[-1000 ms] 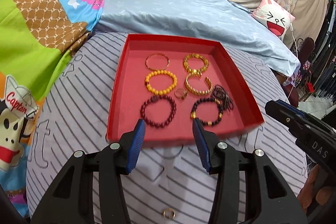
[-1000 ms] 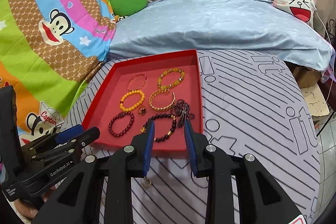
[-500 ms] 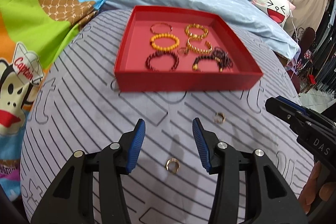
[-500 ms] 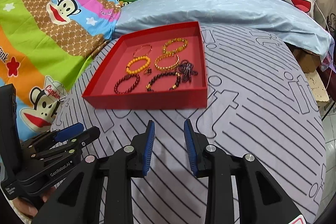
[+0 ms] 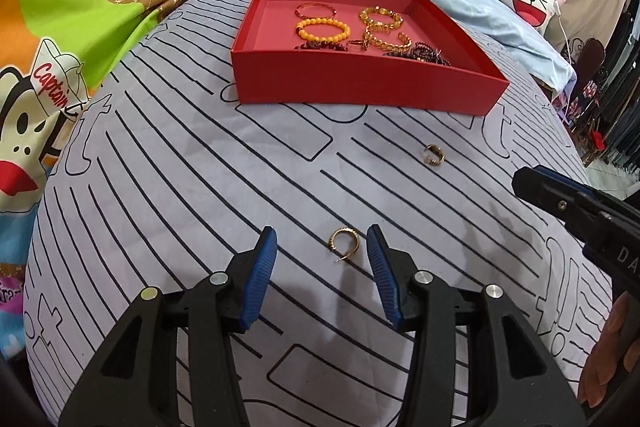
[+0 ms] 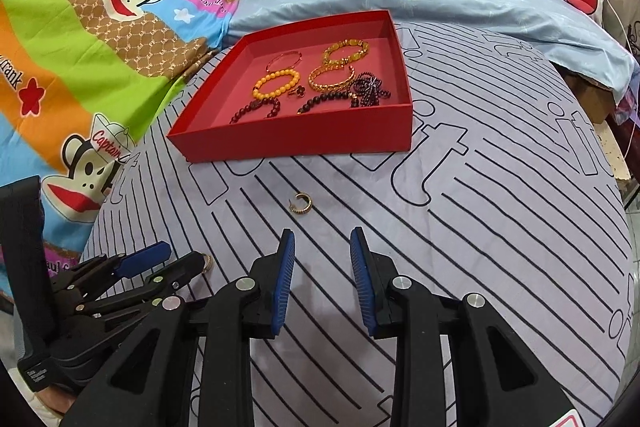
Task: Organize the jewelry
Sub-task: 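Grasp the gold hoop earring with the left tool while the right tool grasps the small gold ring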
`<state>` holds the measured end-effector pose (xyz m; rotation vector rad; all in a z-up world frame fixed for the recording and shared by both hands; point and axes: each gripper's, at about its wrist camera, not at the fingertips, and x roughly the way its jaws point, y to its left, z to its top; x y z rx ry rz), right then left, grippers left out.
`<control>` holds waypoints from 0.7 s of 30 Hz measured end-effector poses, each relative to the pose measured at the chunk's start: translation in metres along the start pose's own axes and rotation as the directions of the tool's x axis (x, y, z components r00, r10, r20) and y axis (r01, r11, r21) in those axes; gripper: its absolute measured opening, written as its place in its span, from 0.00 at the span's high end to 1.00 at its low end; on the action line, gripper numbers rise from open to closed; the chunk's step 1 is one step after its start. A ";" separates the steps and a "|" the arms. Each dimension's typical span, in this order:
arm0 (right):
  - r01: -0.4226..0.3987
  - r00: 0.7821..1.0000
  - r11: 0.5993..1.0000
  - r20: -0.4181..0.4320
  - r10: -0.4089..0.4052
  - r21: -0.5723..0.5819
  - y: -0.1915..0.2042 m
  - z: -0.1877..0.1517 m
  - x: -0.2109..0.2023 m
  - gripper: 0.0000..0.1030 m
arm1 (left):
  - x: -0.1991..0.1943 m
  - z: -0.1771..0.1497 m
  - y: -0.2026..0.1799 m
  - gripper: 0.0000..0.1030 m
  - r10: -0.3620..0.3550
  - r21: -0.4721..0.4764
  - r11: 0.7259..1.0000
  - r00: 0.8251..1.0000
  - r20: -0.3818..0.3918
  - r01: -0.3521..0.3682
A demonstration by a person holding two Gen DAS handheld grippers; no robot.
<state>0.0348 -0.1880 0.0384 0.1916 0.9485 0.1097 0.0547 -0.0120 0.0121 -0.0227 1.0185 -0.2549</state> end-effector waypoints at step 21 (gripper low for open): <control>-0.004 1.000 1.000 -0.027 0.004 -0.010 0.006 -0.003 0.011 0.72 | 0.006 -0.008 -0.011 0.71 0.002 0.060 0.998 1.000 -0.001 -0.002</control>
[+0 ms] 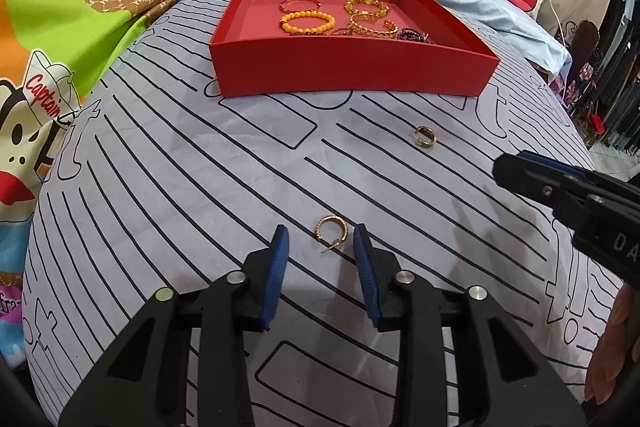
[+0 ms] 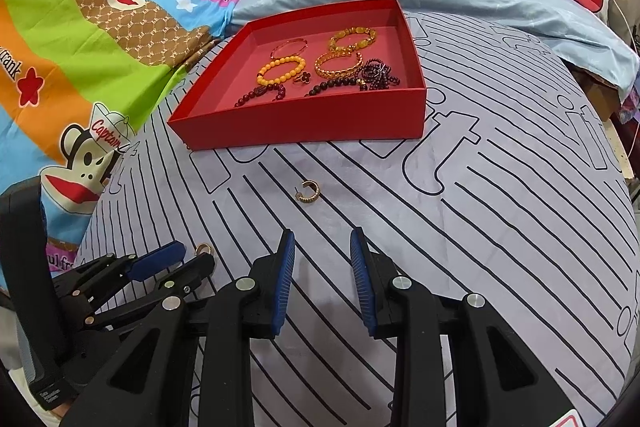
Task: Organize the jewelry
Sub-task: 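Grasp the gold hoop earring with the left tool while the right tool grasps the small gold ring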
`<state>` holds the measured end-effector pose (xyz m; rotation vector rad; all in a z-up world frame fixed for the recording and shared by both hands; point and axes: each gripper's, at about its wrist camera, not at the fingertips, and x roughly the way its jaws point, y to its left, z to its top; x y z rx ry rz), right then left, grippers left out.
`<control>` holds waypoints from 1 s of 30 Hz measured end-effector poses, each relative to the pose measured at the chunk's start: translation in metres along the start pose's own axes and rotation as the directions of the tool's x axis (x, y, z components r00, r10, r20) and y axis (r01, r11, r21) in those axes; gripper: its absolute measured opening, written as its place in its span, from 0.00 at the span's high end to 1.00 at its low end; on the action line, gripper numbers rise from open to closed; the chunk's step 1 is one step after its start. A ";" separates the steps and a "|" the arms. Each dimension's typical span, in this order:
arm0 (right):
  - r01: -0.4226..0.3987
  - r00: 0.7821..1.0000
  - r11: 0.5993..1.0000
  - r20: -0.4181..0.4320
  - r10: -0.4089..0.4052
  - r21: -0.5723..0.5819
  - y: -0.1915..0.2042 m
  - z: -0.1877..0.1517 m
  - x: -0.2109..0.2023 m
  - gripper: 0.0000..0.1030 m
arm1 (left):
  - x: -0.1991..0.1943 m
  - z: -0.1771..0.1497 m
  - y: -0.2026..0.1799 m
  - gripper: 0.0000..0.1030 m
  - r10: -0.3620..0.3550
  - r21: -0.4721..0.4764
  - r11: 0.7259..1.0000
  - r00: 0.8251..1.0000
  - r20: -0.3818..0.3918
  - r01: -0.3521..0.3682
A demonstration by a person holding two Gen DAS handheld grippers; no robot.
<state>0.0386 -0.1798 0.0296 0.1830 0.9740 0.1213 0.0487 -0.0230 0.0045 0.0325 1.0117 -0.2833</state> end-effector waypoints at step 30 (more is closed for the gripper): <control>-0.005 1.000 0.999 -0.021 0.004 -0.049 0.013 0.017 0.034 0.72 | 0.004 0.006 -0.003 0.82 -0.018 -0.005 1.000 1.000 0.004 0.018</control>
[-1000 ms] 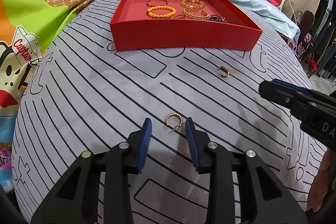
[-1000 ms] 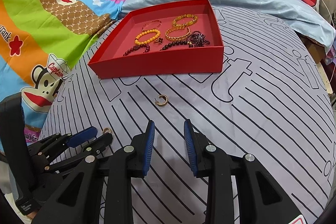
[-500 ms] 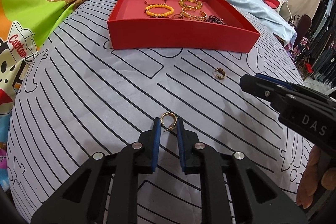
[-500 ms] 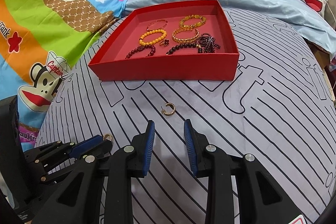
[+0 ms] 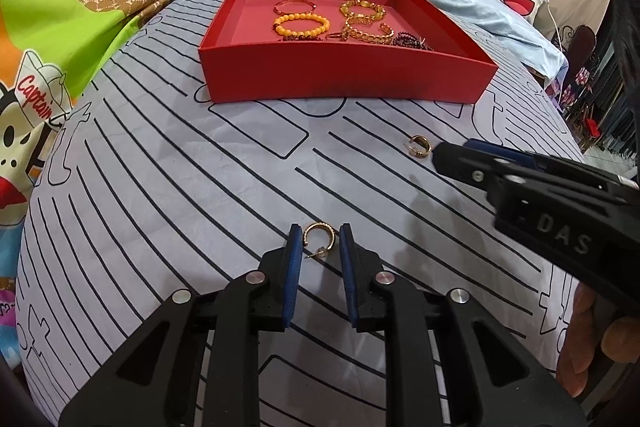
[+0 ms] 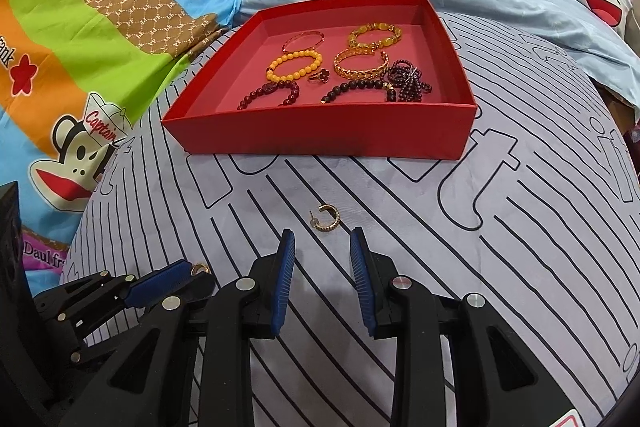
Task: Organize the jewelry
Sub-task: 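Grasp the gold hoop earring with the left tool while the right tool grasps the small gold ring, then carry the earring and ring into the red tray and open both tools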
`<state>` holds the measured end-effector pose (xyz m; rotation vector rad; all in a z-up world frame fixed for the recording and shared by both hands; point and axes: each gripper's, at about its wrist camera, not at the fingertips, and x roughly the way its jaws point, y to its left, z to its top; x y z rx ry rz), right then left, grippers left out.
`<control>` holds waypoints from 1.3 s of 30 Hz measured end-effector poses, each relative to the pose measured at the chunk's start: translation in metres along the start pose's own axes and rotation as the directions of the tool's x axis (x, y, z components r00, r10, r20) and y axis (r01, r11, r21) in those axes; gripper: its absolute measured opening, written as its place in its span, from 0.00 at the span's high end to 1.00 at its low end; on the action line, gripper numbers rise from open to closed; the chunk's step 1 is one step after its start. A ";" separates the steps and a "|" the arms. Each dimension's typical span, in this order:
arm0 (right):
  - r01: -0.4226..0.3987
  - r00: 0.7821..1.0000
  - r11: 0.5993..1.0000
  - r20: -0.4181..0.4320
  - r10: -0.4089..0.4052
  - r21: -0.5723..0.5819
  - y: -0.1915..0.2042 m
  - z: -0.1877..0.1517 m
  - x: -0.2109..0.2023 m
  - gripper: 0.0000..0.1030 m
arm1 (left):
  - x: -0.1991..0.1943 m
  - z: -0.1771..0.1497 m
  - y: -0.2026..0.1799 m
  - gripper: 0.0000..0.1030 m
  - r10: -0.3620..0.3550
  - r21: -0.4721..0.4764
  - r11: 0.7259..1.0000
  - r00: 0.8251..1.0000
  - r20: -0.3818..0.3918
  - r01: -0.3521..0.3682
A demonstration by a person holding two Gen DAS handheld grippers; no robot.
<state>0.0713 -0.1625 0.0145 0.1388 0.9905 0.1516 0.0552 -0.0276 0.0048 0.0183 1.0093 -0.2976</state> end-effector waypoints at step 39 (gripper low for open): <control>0.028 1.000 0.999 -0.005 -0.029 -0.031 0.001 0.004 0.021 0.88 | 0.010 0.015 0.004 0.84 0.001 -0.004 1.000 1.000 0.007 -0.001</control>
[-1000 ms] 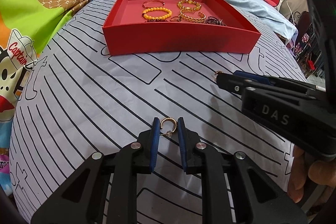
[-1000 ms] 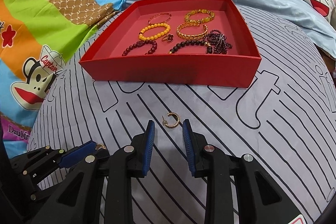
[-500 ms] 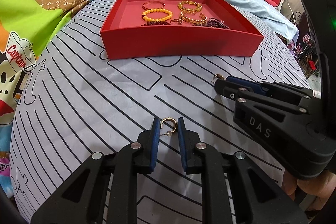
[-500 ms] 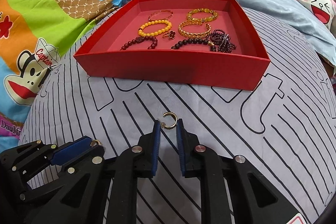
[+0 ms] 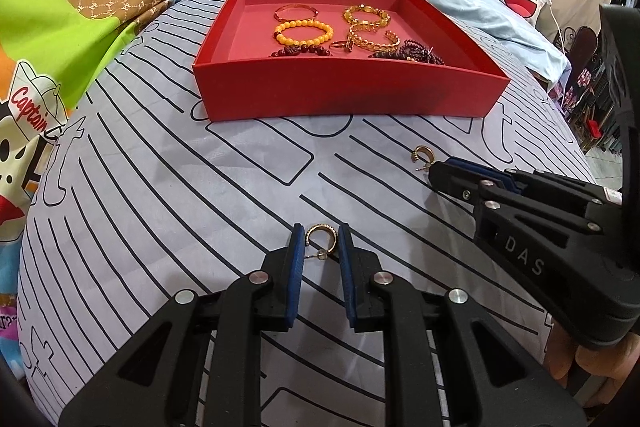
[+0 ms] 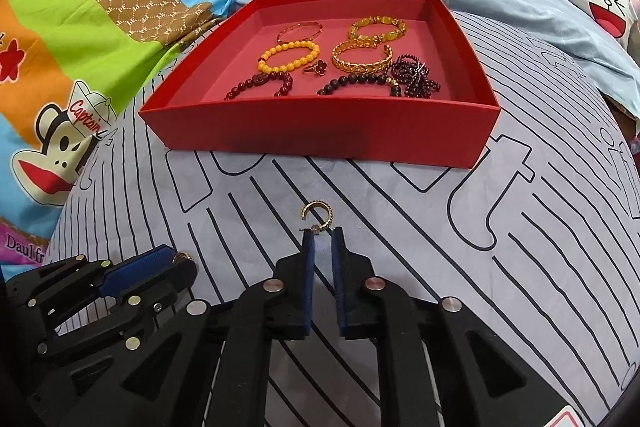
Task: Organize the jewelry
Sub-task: 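Carry the earring and ring into the red tray and open both tools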
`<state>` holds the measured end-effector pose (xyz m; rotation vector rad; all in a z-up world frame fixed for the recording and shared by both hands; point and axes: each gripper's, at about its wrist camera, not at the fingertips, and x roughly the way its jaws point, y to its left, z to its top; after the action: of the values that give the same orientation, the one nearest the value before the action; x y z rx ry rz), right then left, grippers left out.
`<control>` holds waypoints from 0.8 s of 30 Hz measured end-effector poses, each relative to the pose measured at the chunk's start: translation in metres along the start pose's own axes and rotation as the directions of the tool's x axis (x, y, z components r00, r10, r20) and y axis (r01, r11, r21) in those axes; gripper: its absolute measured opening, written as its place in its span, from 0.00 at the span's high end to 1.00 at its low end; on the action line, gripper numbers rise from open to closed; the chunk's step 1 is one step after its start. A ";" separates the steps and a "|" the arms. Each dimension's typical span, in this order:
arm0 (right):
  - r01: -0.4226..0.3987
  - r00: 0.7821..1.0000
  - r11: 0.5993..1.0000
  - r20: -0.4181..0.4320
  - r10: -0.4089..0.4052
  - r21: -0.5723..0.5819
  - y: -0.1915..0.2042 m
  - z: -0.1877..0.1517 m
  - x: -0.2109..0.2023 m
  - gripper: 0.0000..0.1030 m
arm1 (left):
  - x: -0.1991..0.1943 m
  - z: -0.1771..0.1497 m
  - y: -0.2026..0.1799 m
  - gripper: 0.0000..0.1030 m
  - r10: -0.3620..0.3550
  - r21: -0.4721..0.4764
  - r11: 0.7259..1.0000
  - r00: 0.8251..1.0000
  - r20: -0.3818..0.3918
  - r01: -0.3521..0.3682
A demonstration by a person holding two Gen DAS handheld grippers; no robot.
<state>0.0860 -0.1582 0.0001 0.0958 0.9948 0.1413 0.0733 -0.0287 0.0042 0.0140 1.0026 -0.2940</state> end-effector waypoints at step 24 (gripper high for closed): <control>0.016 1.000 1.000 0.026 -0.016 0.010 -0.002 -0.002 -0.007 0.84 | 0.000 0.006 0.010 0.84 -0.005 -0.038 0.999 1.000 -0.004 0.005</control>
<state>0.0808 -0.1609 0.0053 0.0982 0.9698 0.1208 0.0803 -0.0199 0.0060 -0.0226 1.0121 -0.2797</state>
